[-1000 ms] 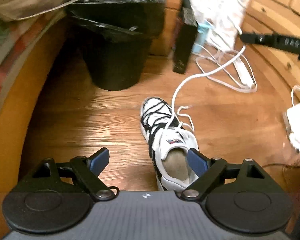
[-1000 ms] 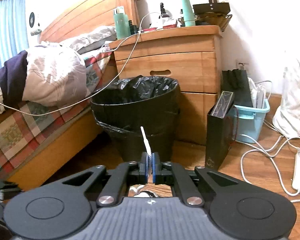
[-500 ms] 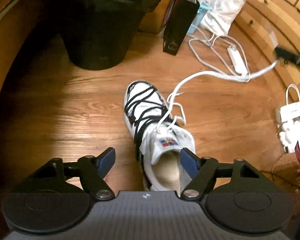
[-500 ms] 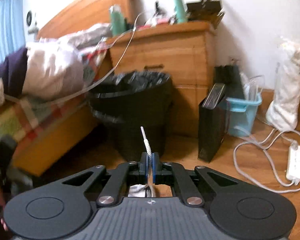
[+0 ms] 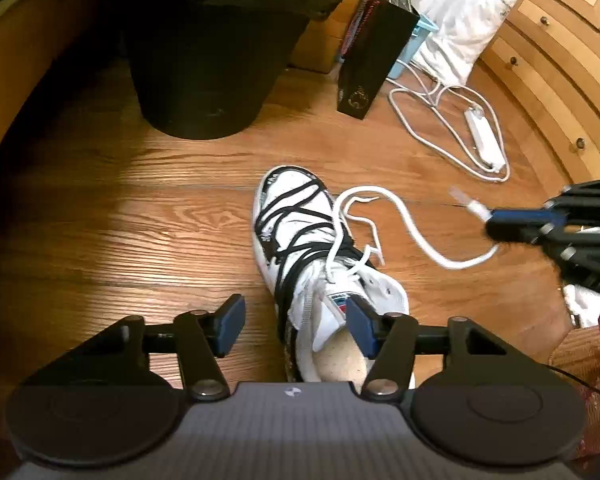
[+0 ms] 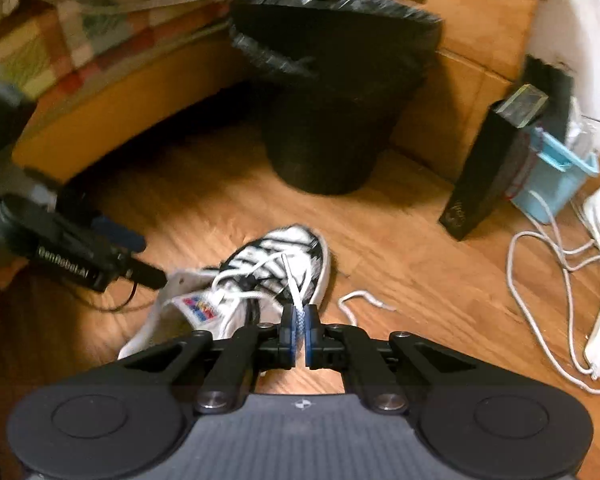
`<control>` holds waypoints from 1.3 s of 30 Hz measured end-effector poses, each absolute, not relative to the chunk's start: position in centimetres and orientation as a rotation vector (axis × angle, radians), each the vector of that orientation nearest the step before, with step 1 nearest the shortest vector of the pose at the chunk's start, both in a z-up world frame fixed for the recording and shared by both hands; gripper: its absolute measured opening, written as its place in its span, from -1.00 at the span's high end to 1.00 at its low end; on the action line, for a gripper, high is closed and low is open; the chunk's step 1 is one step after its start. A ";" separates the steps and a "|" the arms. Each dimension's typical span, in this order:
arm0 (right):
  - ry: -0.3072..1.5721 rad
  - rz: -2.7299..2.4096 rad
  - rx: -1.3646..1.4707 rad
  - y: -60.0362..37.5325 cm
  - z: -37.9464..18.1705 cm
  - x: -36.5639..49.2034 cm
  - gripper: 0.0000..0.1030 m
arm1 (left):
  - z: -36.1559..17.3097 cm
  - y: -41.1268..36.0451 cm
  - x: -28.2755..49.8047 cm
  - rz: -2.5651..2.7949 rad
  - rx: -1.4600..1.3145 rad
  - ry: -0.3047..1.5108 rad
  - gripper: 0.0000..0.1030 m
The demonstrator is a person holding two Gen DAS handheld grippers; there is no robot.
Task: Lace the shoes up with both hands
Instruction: 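Push the lace tip into an eyelet with the right tool while the left tool approaches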
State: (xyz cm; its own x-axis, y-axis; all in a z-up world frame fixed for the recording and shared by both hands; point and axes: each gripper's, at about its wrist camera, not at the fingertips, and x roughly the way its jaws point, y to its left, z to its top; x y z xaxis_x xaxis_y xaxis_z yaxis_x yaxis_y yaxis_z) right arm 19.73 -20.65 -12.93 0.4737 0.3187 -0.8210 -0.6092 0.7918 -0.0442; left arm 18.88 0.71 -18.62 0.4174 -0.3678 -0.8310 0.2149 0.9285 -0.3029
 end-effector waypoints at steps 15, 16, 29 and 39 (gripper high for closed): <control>0.987 0.712 -0.539 -14.7 -15.2 19.0 0.91 | -21.2 0.8 19.8 -0.340 -0.247 1.105 0.48; 0.983 0.719 -0.548 -14.4 -15.1 18.9 0.91 | -21.3 0.8 19.8 -0.344 -0.263 1.113 0.56; 1.072 0.701 -0.573 -12.2 -16.7 20.4 0.92 | -22.2 0.5 20.2 -0.359 -0.277 1.119 0.61; 1.079 0.691 -0.615 -11.2 -17.8 20.8 0.91 | -24.5 4.2 21.0 -0.294 -0.670 1.196 0.59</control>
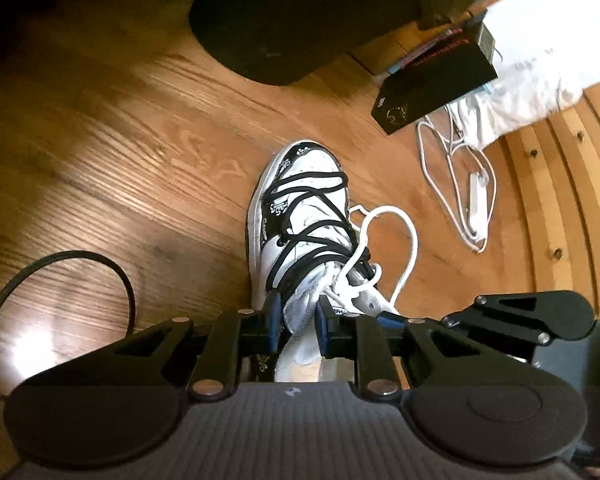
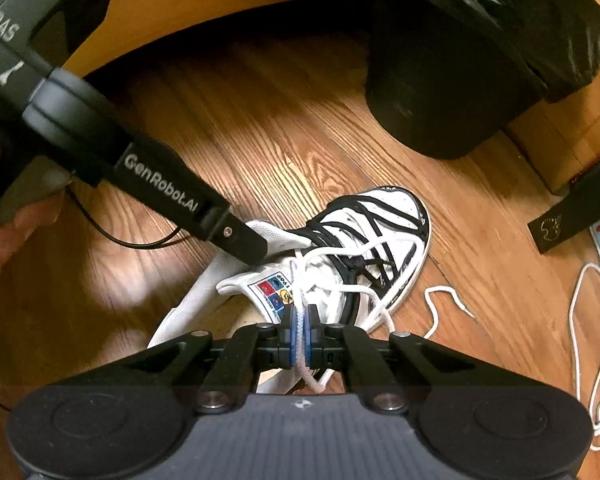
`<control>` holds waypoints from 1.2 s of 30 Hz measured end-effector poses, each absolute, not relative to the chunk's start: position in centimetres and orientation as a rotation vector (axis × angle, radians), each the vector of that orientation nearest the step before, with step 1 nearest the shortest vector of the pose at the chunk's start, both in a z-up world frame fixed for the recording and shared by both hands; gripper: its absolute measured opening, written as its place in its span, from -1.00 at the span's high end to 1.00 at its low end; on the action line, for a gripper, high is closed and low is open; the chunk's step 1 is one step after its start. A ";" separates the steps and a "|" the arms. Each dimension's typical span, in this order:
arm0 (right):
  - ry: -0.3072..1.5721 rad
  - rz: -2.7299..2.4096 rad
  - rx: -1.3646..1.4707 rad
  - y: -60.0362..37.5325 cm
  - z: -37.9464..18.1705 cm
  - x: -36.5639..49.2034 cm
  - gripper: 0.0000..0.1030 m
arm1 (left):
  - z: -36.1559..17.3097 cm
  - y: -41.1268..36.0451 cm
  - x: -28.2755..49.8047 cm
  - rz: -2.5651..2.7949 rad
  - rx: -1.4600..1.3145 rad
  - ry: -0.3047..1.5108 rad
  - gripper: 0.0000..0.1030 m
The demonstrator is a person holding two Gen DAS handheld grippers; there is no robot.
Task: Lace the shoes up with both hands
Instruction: 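Push the lace tip into an eyelet with the right tool while the left tool approaches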
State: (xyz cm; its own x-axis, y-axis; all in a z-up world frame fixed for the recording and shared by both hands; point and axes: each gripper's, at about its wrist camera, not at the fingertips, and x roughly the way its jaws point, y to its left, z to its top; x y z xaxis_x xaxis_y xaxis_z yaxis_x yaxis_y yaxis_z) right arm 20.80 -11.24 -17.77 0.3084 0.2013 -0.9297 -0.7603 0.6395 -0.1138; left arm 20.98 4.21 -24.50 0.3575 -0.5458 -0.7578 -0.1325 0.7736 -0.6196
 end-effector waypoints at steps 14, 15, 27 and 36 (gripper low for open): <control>1.017 0.746 -0.692 -11.0 -17.7 20.1 0.91 | -26.1 5.4 21.2 -0.280 -0.821 1.216 0.59; 1.013 0.746 -0.693 -11.1 -17.7 20.0 0.91 | -26.1 5.5 21.3 -0.280 -0.823 1.217 0.59; 1.011 0.766 -0.646 -11.3 -17.5 20.3 0.91 | -26.2 5.8 21.5 -0.282 -0.828 1.222 0.58; 1.017 0.766 -0.630 -11.4 -18.1 20.9 0.91 | -26.2 5.6 21.4 -0.275 -0.828 1.217 0.58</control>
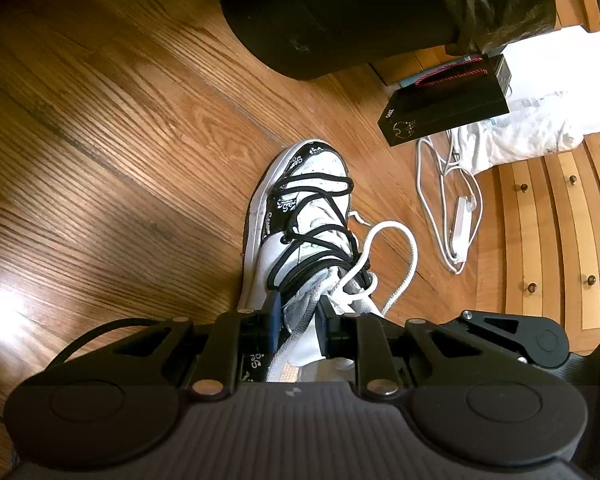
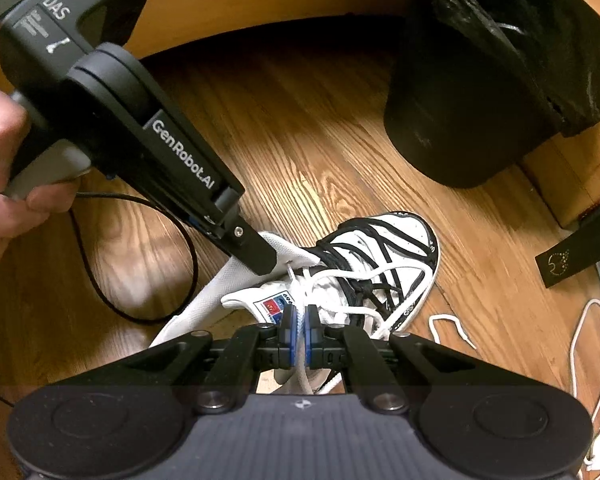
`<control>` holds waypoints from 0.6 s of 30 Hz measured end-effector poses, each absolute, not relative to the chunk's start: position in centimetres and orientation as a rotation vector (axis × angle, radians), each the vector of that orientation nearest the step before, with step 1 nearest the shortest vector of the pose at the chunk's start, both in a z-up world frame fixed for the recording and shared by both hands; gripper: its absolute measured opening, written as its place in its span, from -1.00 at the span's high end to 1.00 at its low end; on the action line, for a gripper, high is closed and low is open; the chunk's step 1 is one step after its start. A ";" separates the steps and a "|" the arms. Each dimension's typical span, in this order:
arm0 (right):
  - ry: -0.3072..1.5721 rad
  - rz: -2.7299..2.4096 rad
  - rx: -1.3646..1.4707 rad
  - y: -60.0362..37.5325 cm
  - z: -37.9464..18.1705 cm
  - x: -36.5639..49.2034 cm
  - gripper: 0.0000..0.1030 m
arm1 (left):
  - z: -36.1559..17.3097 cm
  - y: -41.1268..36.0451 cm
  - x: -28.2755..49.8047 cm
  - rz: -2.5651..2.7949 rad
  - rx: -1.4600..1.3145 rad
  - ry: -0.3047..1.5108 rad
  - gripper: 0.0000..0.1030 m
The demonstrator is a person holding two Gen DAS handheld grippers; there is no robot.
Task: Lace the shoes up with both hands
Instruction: 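Push the lace tip into an eyelet with the right tool while the left tool approaches, then grasp the lace tip at the eyelet with the left tool while the right tool holds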
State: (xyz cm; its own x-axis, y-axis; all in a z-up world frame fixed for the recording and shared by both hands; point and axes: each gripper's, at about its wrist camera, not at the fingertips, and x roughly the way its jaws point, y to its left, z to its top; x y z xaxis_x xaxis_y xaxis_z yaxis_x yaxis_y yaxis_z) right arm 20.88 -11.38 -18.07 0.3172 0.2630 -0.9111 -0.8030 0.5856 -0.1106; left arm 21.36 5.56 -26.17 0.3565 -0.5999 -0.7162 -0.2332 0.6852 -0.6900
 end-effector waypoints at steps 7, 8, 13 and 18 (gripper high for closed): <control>1.030 0.761 -0.649 -11.0 -18.7 21.1 0.91 | -26.2 5.7 21.5 -0.280 -0.823 1.221 0.58; 1.031 0.761 -0.650 -10.9 -18.8 21.2 0.91 | -26.3 5.7 21.5 -0.281 -0.824 1.222 0.58; 1.045 0.756 -0.659 -10.7 -19.2 21.4 0.91 | -26.3 5.9 21.6 -0.285 -0.821 1.225 0.58; 1.031 0.758 -0.690 -10.2 -19.4 21.2 0.91 | -26.3 5.9 21.7 -0.289 -0.818 1.228 0.58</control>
